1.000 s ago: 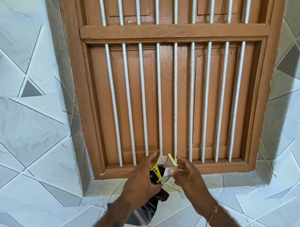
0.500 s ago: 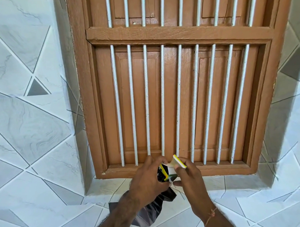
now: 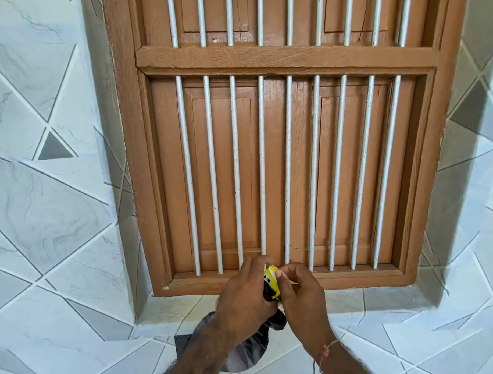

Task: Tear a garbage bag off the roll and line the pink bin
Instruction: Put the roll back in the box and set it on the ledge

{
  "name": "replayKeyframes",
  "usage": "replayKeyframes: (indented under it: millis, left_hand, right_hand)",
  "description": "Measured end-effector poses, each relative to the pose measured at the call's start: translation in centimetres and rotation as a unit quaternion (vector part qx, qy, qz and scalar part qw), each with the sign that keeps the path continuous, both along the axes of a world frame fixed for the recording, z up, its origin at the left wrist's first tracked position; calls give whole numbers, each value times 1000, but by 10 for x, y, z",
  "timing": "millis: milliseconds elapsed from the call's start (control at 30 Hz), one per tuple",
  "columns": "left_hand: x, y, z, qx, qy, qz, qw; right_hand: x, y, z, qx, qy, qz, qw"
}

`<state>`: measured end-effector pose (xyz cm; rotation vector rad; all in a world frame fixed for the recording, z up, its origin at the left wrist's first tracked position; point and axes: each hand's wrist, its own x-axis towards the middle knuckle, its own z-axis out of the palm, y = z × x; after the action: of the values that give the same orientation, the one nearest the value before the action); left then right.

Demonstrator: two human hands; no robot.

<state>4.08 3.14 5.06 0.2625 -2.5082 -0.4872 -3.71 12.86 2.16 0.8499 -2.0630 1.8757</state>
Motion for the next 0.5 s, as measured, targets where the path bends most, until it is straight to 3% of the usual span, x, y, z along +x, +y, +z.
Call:
replayKeyframes:
  millis: [267, 400, 500]
  left_hand:
    - [-3, -4, -2, 14, 3, 13, 1000]
    - [-7, -3, -2, 19, 9, 11, 1000]
    - [-5, -5, -1, 36, 4, 22, 999]
  right_hand:
    - [0, 3, -5, 1, -5, 55, 998]
    - [-1, 1, -7, -21, -5, 19, 1000]
    - [-16, -1, -13, -59, -66, -30, 996]
